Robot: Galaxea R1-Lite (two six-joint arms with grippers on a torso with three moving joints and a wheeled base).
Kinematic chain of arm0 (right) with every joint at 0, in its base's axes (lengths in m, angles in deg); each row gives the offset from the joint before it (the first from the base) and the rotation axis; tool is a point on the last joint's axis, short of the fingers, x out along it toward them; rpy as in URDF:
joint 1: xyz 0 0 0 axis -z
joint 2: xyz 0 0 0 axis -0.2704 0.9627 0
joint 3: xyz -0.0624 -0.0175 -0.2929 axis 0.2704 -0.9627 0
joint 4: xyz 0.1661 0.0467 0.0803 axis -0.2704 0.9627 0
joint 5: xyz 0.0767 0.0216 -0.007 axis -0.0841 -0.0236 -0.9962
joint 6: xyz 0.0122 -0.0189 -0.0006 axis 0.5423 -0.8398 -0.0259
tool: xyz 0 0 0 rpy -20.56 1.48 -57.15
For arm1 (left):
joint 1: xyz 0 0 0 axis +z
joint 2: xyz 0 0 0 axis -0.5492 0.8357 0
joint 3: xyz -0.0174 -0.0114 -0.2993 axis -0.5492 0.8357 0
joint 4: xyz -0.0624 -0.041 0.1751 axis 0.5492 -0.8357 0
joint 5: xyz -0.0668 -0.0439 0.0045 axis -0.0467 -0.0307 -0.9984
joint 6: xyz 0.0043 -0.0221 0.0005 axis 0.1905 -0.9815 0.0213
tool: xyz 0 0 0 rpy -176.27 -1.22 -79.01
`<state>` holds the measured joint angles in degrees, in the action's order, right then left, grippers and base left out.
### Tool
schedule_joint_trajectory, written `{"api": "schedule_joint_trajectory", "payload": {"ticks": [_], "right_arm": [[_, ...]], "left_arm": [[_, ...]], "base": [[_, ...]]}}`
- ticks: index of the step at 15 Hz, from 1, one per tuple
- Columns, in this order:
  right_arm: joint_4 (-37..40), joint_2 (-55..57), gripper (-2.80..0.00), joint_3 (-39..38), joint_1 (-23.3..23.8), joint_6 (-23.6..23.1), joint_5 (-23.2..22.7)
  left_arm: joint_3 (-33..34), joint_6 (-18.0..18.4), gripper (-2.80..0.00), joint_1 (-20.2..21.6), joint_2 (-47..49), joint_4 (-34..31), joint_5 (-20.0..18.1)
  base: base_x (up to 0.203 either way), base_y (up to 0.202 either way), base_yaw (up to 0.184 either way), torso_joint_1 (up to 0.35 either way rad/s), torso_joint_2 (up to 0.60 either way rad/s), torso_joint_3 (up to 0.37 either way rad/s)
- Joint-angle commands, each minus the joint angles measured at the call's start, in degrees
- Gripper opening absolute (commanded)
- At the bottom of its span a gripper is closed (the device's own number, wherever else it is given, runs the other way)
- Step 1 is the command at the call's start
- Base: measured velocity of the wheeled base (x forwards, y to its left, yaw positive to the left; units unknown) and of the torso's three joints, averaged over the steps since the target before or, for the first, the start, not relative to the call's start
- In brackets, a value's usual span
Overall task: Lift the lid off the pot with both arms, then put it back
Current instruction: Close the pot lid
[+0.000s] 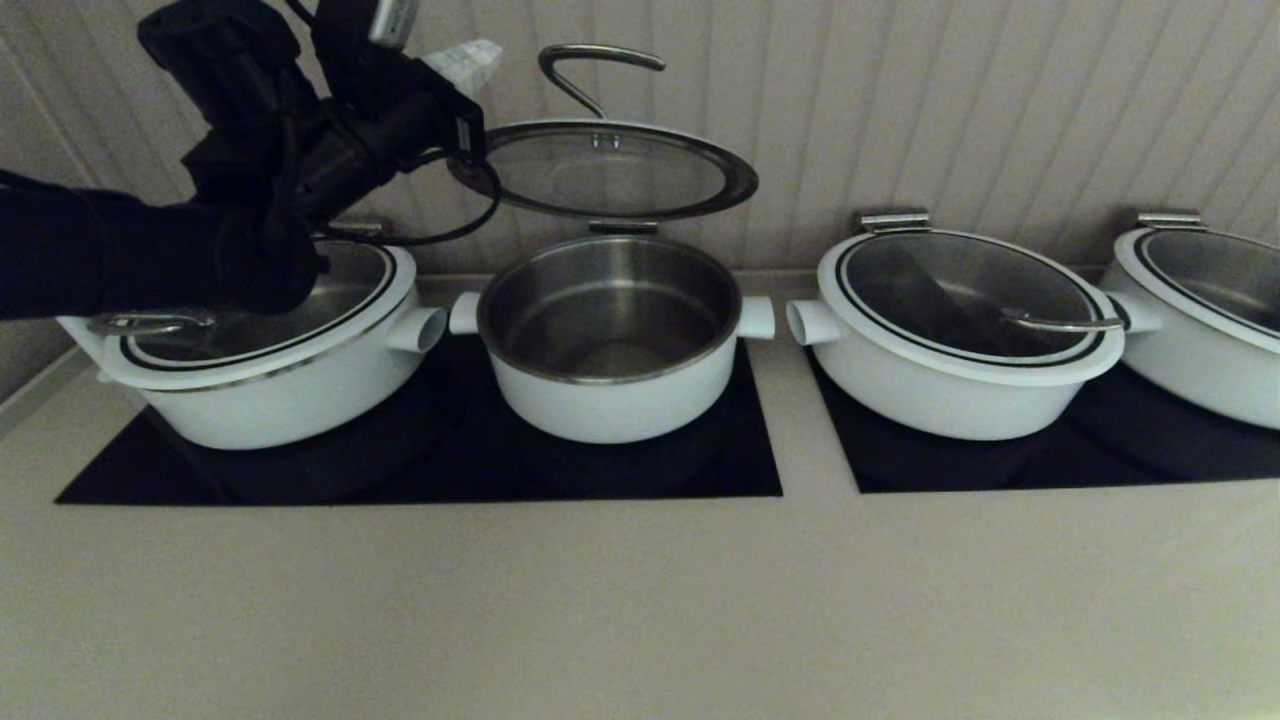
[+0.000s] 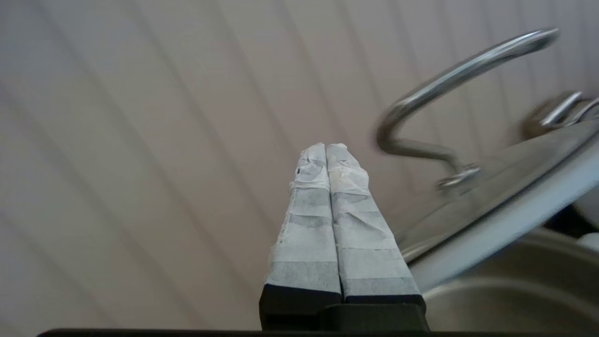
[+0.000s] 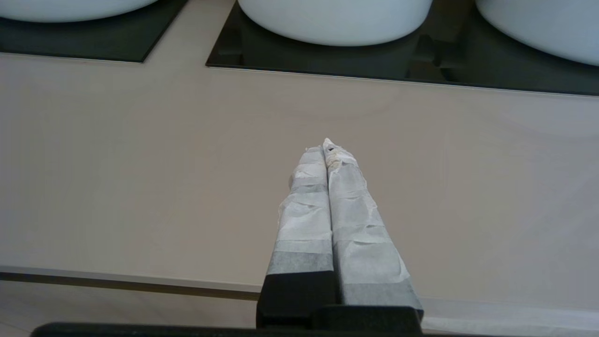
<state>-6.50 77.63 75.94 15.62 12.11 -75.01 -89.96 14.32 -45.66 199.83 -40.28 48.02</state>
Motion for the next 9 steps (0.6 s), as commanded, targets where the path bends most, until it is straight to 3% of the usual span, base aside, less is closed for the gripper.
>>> {"api": "schedule_joint_trajectory", "payload": {"ticks": [1, 5, 9], "right_arm": [[0.0, 0.0, -2.8, 0.0, 0.0, 0.0, -0.1], [0.0, 0.0, -2.8, 0.0, 0.0, 0.0, -0.1], [0.0, 0.0, -2.8, 0.0, 0.0, 0.0, -0.1]], "left_arm": [[-5.0, 1.0, -2.8, 0.3, 1.1, -3.0, -0.8], [-13.8, 4.7, -2.8, 1.3, 4.2, -11.6, -1.5], [-13.8, 7.5, -2.8, 2.3, 4.3, -13.8, -1.6]], "base": [[0.0, 0.0, 0.0, 0.0, 0.0, 0.0], [0.0, 0.0, 0.0, 0.0, 0.0, 0.0], [0.0, 0.0, 0.0, 0.0, 0.0, 0.0]]}}
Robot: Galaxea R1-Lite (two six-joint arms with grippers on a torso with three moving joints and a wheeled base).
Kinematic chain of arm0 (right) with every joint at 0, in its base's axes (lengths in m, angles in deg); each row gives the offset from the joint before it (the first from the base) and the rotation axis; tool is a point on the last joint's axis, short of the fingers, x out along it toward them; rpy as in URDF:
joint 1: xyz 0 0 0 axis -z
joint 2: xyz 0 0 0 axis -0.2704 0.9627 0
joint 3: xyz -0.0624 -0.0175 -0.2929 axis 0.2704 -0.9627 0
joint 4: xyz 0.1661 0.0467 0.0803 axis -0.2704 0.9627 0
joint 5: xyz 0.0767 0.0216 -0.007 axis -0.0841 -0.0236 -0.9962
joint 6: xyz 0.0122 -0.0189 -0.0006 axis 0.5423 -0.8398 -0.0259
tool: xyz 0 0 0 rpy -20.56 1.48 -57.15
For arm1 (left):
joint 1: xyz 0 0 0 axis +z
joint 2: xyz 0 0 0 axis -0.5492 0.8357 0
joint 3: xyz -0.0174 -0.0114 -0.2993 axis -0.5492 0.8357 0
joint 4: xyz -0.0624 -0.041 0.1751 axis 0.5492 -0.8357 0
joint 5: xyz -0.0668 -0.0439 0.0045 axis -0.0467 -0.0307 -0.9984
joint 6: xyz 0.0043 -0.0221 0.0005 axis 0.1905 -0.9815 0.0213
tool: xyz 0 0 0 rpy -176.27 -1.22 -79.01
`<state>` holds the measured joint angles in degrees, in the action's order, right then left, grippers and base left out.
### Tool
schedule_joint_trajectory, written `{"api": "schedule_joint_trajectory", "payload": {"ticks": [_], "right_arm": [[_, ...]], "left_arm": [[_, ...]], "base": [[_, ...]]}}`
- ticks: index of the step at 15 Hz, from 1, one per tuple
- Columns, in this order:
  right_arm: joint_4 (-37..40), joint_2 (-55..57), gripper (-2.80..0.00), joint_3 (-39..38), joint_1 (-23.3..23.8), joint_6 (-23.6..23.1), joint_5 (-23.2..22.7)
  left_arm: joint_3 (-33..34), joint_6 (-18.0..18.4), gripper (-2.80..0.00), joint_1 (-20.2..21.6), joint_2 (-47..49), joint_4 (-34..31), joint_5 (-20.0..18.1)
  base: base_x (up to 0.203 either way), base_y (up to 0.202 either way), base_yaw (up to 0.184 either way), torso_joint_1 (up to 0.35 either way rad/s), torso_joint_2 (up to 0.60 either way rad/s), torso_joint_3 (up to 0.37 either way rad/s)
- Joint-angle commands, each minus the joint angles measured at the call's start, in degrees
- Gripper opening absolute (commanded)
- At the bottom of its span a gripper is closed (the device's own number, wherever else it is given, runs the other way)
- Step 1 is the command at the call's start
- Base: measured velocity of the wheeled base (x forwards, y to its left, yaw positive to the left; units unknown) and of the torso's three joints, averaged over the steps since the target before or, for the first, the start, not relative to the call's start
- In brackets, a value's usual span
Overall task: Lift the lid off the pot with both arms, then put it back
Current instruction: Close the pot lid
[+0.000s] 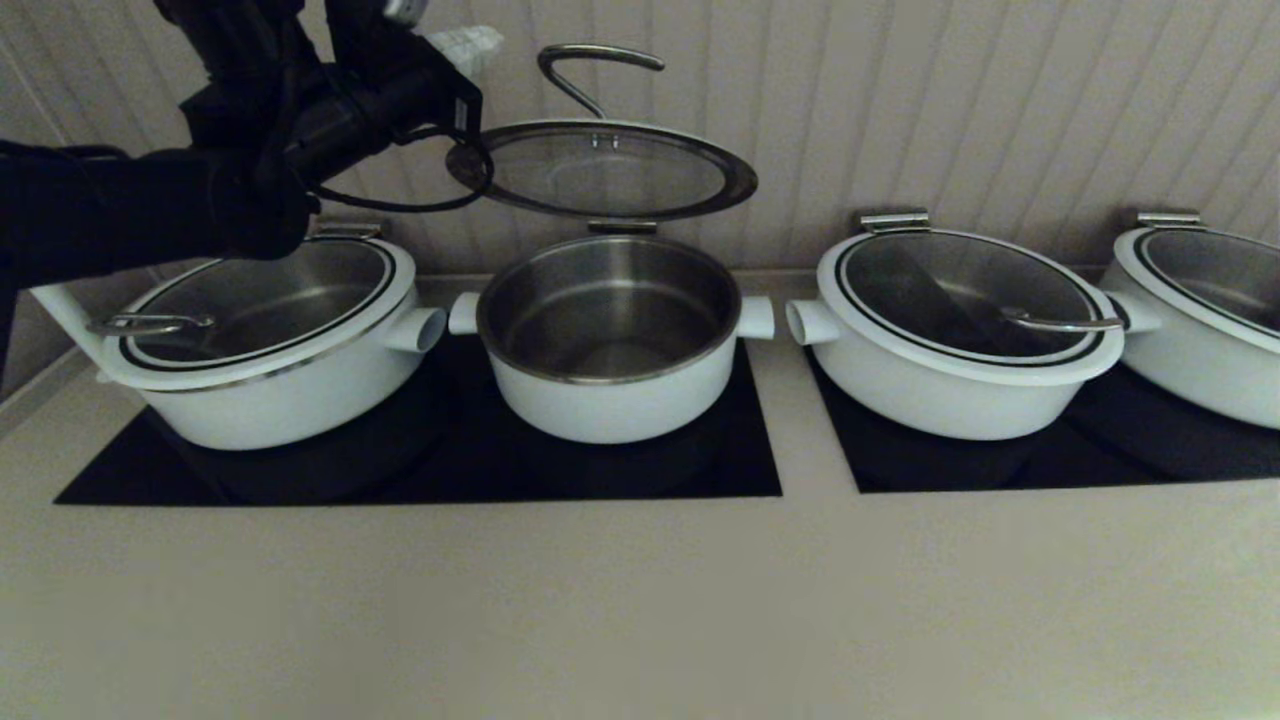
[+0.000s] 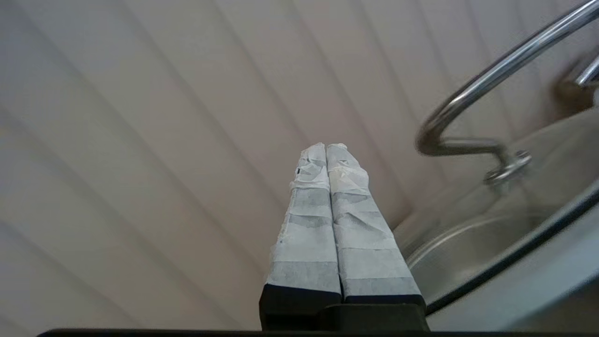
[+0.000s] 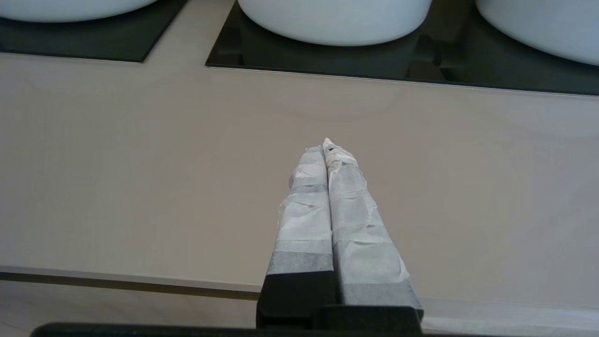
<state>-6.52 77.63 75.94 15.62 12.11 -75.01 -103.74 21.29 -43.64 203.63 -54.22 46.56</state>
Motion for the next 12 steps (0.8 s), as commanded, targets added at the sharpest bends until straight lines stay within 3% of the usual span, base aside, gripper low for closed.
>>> {"api": "schedule_joint_trajectory", "payload": {"ticks": [1, 12], "right_arm": [[0.0, 0.0, -2.8, 0.0, 0.0, 0.0, -0.1], [0.0, 0.0, -2.8, 0.0, 0.0, 0.0, -0.1]], "left_arm": [[0.3, 1.2, -2.8, 0.4, 0.5, 0.1, -0.1], [4.8, 3.9, -2.8, 0.3, -0.3, -0.6, -0.1]], "base": [[0.0, 0.0, 0.0, 0.0, 0.0, 0.0], [0.0, 0.0, 0.0, 0.0, 0.0, 0.0]]}}
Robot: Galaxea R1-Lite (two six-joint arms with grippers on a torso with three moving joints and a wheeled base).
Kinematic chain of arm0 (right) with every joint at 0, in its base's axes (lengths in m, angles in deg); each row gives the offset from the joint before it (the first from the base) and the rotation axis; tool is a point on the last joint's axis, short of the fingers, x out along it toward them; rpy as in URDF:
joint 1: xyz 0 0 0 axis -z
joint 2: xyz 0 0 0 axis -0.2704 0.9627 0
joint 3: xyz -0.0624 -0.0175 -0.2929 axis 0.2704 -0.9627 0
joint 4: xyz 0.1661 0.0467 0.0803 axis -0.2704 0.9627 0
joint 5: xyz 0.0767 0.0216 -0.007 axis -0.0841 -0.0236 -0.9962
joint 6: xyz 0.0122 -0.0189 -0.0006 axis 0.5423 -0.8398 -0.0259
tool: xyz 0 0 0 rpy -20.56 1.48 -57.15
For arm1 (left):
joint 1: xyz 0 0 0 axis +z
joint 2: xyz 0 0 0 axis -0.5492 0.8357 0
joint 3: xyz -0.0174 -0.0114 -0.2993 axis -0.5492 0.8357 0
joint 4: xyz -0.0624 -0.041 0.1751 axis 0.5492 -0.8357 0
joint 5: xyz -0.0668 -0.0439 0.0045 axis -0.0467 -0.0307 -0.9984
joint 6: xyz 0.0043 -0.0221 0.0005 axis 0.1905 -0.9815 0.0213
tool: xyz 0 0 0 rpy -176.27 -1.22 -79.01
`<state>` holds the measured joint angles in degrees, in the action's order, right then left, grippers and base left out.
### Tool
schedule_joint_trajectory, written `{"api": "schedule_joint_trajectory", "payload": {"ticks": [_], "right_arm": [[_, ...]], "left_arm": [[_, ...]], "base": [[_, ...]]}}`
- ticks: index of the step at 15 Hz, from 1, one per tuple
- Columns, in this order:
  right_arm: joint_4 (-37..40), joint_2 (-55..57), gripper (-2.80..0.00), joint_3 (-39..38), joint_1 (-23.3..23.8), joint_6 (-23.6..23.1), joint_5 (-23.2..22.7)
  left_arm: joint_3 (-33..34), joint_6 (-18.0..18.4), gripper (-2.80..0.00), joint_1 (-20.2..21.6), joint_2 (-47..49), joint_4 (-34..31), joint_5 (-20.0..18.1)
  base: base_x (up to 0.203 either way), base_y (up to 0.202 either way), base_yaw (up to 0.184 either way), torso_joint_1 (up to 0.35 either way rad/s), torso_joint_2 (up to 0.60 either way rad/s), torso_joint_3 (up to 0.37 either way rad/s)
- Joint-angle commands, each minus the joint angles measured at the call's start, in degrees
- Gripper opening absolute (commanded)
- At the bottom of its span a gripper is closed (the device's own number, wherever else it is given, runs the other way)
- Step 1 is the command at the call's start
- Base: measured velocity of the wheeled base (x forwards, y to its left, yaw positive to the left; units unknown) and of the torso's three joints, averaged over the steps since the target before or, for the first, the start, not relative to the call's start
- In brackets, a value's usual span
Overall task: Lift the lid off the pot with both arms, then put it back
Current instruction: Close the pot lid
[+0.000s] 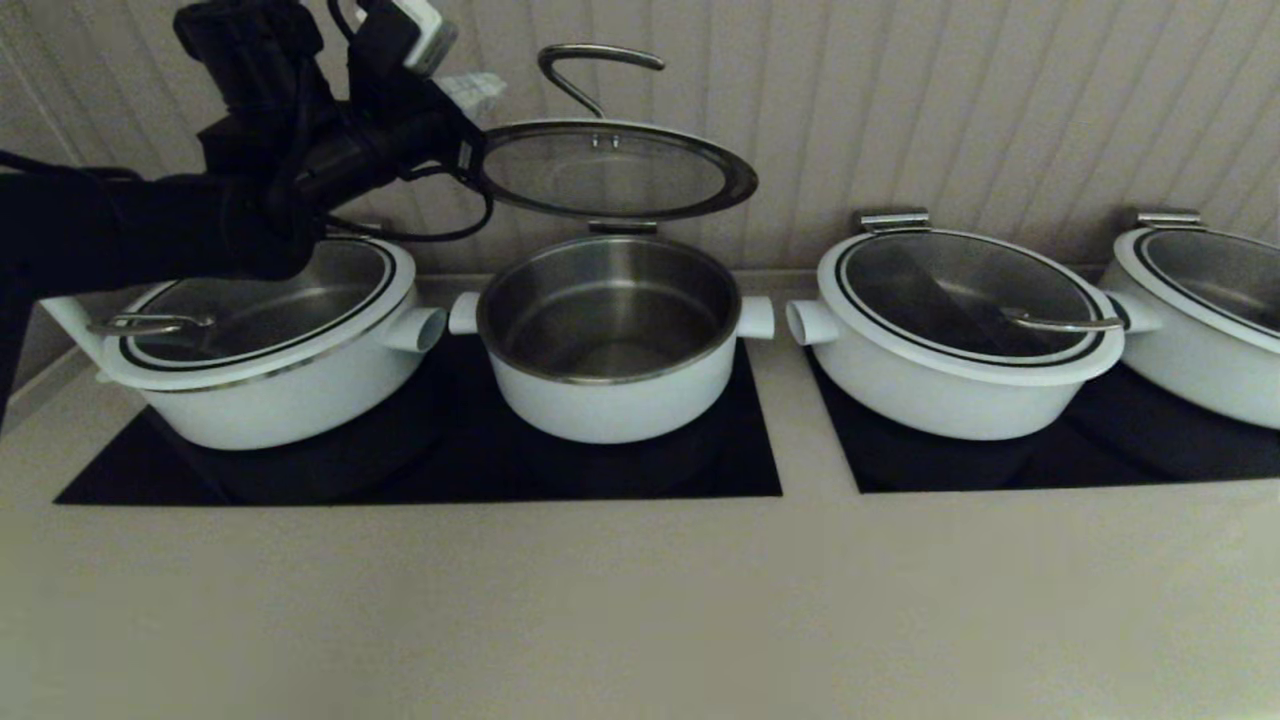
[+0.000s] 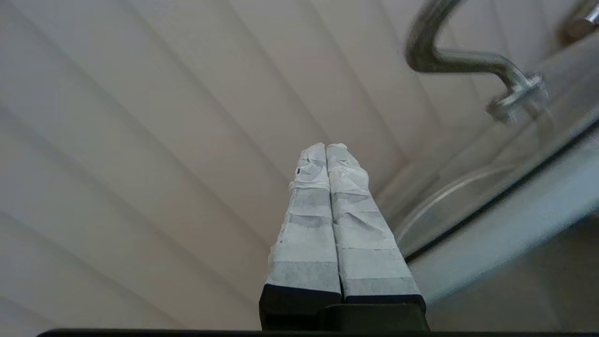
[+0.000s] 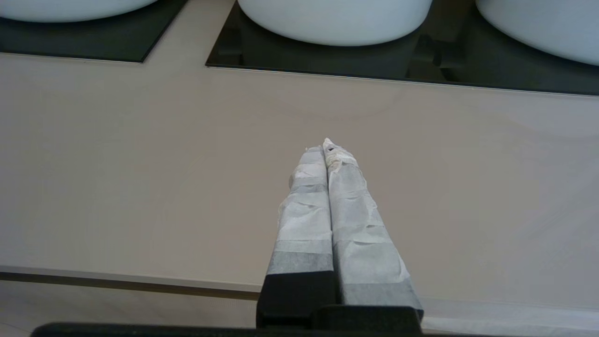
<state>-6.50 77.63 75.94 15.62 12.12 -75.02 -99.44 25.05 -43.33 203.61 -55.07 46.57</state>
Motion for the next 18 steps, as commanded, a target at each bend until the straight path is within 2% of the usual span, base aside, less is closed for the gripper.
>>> {"api": "schedule_joint_trajectory", "payload": {"ticks": [1, 13, 18], "right_arm": [[0.0, 0.0, -2.8, 0.0, 0.0, 0.0, 0.0], [0.0, 0.0, -2.8, 0.0, 0.0, 0.0, 0.0], [0.0, 0.0, -2.8, 0.0, 0.0, 0.0, 0.0]], "left_arm": [[0.9, 0.2, -2.8, 0.0, -0.3, 0.3, -0.1], [3.4, 1.7, -2.8, -0.9, 0.3, 0.7, -0.1], [9.0, 1.7, -2.8, -1.0, -0.9, 4.5, -0.1]], "base": [[0.0, 0.0, 0.0, 0.0, 0.0, 0.0], [0.0, 0.0, 0.0, 0.0, 0.0, 0.0], [0.0, 0.0, 0.0, 0.0, 0.0, 0.0]]}}
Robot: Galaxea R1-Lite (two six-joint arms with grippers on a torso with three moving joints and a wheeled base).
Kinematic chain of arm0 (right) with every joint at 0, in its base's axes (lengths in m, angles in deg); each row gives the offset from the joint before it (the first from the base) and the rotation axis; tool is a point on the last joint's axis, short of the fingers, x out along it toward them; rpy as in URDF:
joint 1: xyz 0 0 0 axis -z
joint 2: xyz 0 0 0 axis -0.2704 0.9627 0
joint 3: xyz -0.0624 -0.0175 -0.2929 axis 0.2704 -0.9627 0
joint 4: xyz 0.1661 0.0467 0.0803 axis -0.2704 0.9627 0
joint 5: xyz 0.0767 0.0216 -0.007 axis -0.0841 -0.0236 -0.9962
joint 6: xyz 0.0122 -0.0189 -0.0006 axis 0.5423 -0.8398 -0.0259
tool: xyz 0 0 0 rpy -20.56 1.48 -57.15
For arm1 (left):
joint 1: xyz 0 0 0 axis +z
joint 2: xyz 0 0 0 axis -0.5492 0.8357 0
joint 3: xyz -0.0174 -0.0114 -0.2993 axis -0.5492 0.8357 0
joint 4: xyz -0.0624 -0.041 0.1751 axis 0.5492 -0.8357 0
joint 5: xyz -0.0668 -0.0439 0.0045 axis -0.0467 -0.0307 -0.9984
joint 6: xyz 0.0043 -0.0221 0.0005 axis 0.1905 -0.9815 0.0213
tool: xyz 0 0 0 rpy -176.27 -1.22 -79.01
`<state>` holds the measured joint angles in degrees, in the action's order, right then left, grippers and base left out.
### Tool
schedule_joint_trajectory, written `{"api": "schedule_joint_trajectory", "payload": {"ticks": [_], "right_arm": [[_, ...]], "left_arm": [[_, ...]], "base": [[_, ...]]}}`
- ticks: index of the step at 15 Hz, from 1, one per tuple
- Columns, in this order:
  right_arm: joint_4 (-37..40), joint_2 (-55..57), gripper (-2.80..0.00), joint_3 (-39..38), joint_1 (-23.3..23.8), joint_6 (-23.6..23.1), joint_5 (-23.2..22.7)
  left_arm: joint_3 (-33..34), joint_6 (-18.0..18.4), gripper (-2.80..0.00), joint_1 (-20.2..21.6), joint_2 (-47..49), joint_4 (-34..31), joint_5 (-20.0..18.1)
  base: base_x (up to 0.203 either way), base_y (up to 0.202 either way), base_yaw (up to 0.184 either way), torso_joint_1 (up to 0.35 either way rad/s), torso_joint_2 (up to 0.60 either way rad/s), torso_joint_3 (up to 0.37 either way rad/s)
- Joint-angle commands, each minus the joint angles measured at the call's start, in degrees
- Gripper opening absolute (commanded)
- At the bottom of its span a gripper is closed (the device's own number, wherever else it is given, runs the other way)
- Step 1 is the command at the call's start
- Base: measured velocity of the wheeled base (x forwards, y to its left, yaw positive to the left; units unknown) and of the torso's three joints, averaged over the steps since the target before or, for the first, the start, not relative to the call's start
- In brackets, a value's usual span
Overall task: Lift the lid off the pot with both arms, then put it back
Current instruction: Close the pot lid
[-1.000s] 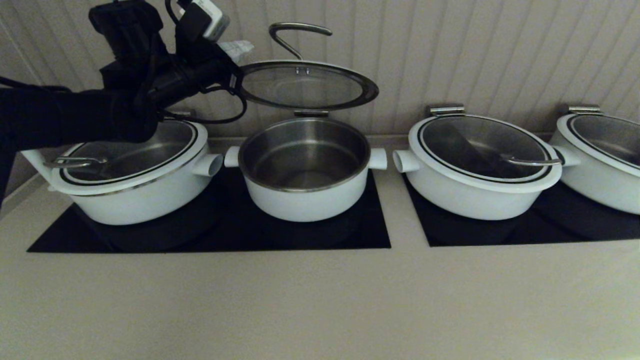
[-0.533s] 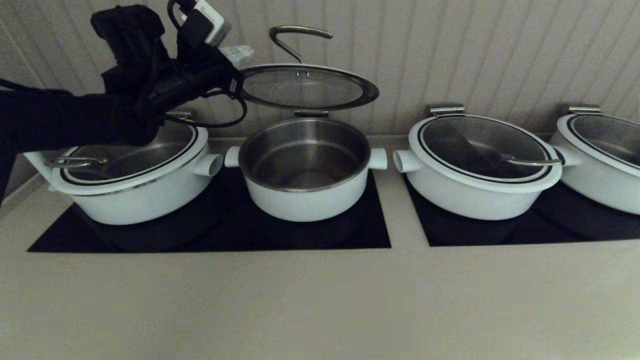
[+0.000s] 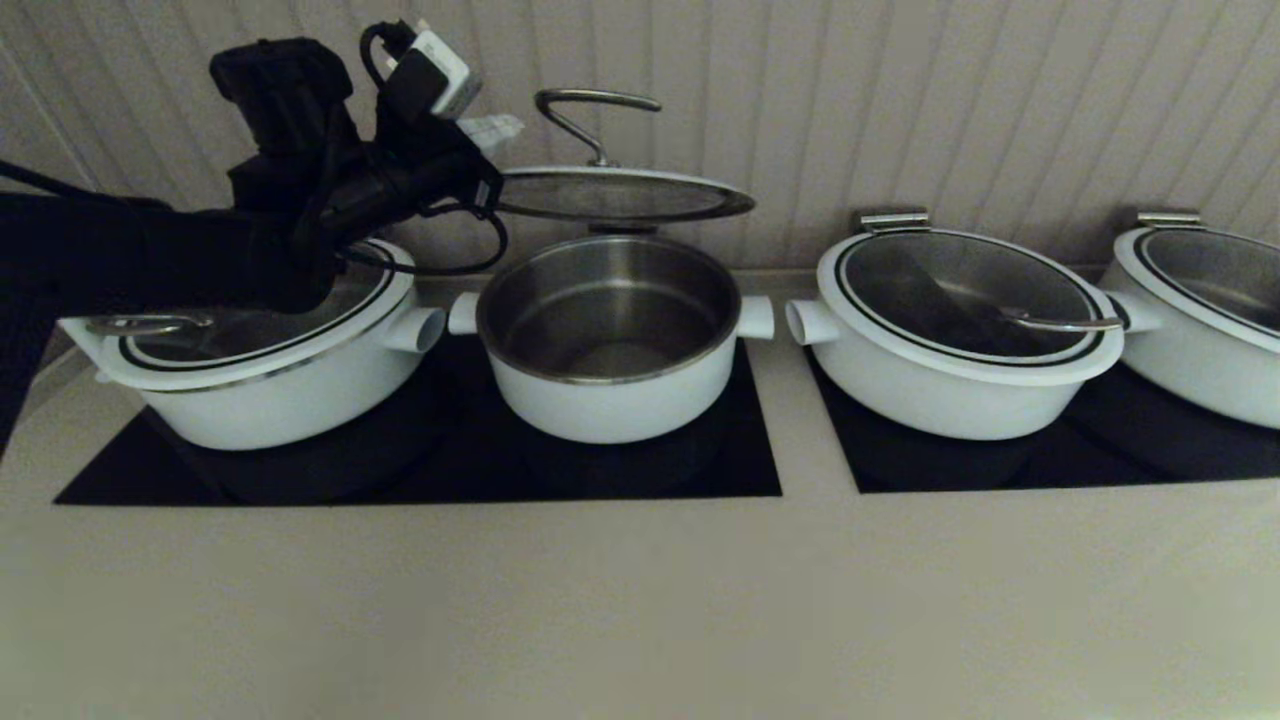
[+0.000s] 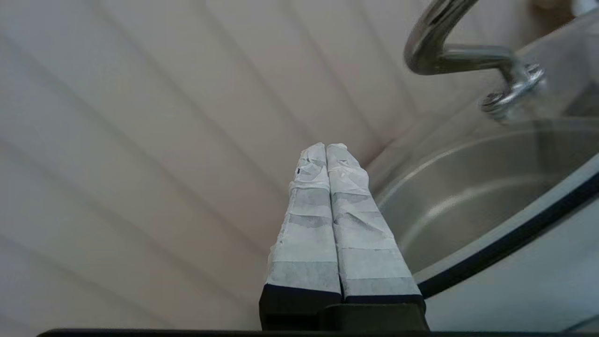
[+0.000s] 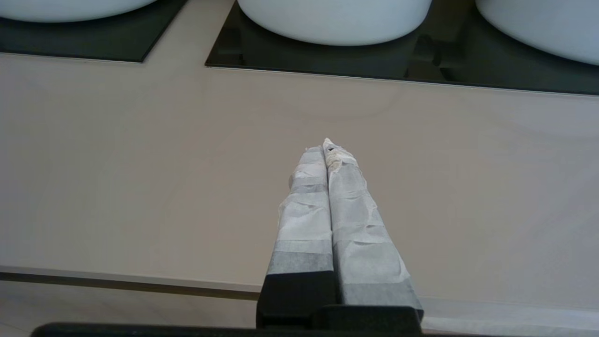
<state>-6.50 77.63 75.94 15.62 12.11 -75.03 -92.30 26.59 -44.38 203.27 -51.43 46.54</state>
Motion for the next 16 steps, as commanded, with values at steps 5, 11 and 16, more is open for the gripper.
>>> {"api": "schedule_joint_trajectory", "payload": {"ticks": [5, 11, 16], "right_arm": [[0.0, 0.0, -2.8, 0.0, 0.0, 0.0, 0.0], [0.0, 0.0, -2.8, 0.0, 0.0, 0.0, 0.0], [0.0, 0.0, -2.8, 0.0, 0.0, 0.0, 0.0]], "left_arm": [[6.7, 0.2, -2.8, 0.1, -2.1, 3.6, -0.1], [9.7, 0.3, -2.8, 0.1, -3.3, 4.7, -0.1], [15.9, 0.2, -2.8, 0.1, -5.0, 8.1, -0.1]], "base": [[0.0, 0.0, 0.0, 0.0, 0.0, 0.0], [0.0, 0.0, 0.0, 0.0, 0.0, 0.0], [0.0, 0.0, 0.0, 0.0, 0.0, 0.0]]}}
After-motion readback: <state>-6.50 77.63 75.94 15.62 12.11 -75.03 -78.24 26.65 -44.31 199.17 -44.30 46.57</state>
